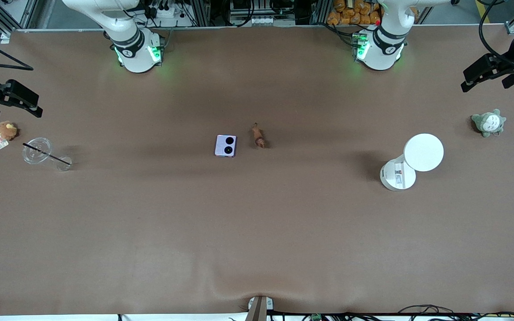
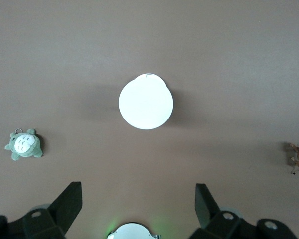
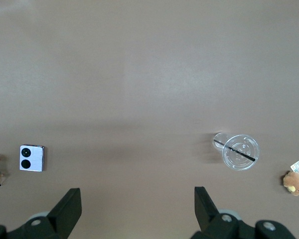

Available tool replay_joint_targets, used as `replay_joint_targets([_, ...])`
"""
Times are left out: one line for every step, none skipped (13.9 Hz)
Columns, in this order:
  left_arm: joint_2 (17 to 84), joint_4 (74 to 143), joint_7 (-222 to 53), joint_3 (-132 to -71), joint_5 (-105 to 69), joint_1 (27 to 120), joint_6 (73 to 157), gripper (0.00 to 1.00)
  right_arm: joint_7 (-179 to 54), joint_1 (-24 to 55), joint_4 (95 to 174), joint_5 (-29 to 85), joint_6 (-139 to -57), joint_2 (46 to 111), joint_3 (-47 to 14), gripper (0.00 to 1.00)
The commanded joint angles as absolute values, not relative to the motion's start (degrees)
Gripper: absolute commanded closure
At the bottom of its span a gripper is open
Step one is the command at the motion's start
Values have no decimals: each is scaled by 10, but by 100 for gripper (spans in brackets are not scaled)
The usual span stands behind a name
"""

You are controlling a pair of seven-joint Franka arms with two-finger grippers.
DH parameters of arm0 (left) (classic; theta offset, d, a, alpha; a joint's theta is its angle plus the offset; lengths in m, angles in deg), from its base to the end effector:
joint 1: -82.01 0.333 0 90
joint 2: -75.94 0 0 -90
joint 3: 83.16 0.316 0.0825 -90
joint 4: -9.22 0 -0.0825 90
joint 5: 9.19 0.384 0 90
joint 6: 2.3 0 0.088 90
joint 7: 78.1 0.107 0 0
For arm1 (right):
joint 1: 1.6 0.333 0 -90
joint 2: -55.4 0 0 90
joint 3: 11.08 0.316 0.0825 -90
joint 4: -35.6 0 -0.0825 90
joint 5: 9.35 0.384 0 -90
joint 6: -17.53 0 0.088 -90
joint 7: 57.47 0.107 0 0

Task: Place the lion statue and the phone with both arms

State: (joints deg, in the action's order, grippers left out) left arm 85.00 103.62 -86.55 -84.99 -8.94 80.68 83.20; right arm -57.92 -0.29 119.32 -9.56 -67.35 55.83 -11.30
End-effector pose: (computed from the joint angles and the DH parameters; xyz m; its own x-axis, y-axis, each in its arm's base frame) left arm 0.4953 -0.0283 0.6647 0.9957 0.0929 0.0041 0.0929 -0.9956 -0.0089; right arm 0.5477 0.0100 0.6637 0.9996 0.0265 0.0127 0.0265 -0.9996 0.0038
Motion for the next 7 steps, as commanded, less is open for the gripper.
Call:
replay_joint_targets([849,1024,-862,-852,-79,808,821,0,-580,-6,1194,-86,-671,557,-113,0])
replay_joint_targets([847,1022,-862,-852,-79,808,821,0,-580,-6,1194,-86,-671,557,-113,0])
replay_joint_targets([842,1016,-862,-852,-79,809,821,0,-580,-6,1194,-86,-671,557,-113,0])
replay_joint_targets([839,1014,-862,-852,-79,808,821,0,-580,-6,1194,-86,-671,557,-113,0])
replay_joint_targets([838,1012,-862,-852,-79,807,821,0,-580,-6,1194,-86,-671,557,-113,0])
replay_joint_targets([836,1008,-862,-853,-79,807,821,0,-581,-6,1194,-86,-671,557,-113,0])
replay_joint_targets([835,1006,-862,-853,-79,805,821,0,-582,-6,1194,-86,-671,557,-113,0])
